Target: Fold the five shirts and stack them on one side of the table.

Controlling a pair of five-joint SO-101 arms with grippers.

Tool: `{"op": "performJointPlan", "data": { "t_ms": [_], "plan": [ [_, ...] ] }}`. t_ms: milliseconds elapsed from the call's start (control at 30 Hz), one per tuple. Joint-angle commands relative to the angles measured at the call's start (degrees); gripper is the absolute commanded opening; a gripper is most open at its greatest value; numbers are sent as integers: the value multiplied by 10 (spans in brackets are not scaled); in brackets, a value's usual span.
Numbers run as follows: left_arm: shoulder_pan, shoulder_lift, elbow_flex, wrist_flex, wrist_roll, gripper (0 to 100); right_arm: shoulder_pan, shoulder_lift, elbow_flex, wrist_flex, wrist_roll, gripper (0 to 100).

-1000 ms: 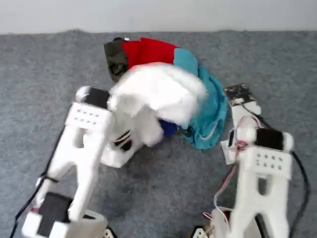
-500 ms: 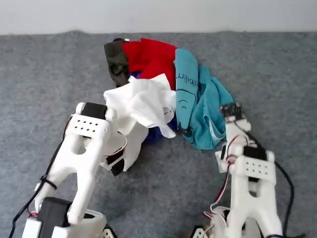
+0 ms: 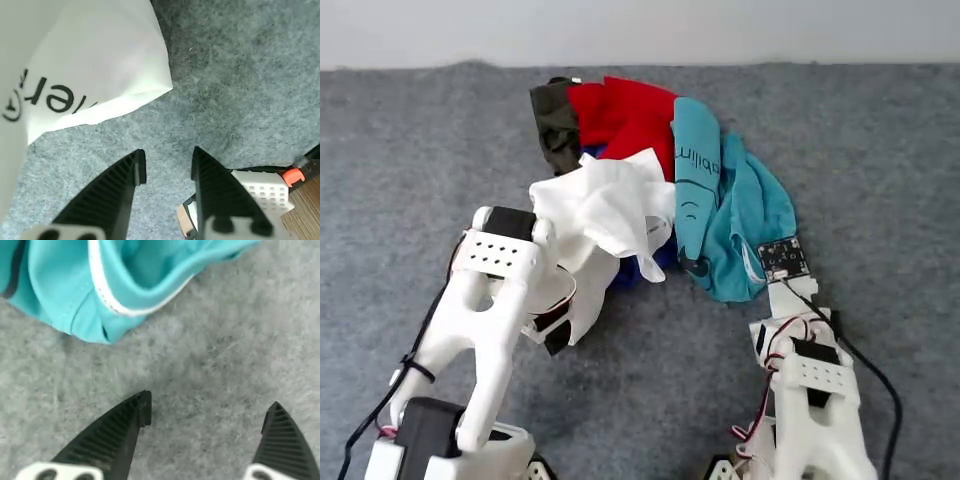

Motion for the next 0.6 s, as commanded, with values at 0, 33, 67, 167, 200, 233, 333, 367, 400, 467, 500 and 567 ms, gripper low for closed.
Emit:
{"op": "performJointPlan", "data": {
  "t_ms": [0, 33, 67, 167, 200, 233, 333, 367, 400, 467, 500, 567],
  "plan": [
    [-3, -21, -1, -4, -7, 155, 3, -26, 4, -11, 6, 358],
    [-3, -20, 0, -4, -7, 155, 3, -31, 8, -11, 6, 358],
    [-3, -20, 0, -4, -7, 155, 3, -36, 11, -11, 6, 358],
    [-6, -20, 3, -4, -7, 155, 4, -51, 20, -11, 6, 358],
    [-17, -20, 3, -4, -7, 155, 4, -57, 24, -11, 6, 358],
    [-26, -21, 3, -2, -7, 155, 4, -63, 26, -11, 6, 358],
    [-62, -25, 3, 0, -7, 155, 4, -85, 40, -11, 6, 358],
    [-72, -21, 3, 0, -7, 155, 4, -95, 45, -11, 6, 358],
    [-83, -19, 3, 0, -7, 155, 4, -104, 51, -11, 6, 358],
    [-98, -19, 3, 4, -7, 155, 4, -128, 64, -11, 6, 358],
    [-104, -19, 3, 9, -7, 155, 4, -141, 71, -11, 6, 358],
    [-107, -19, 3, 17, -9, 155, 4, -171, 87, -11, 6, 358]
  ]
}}
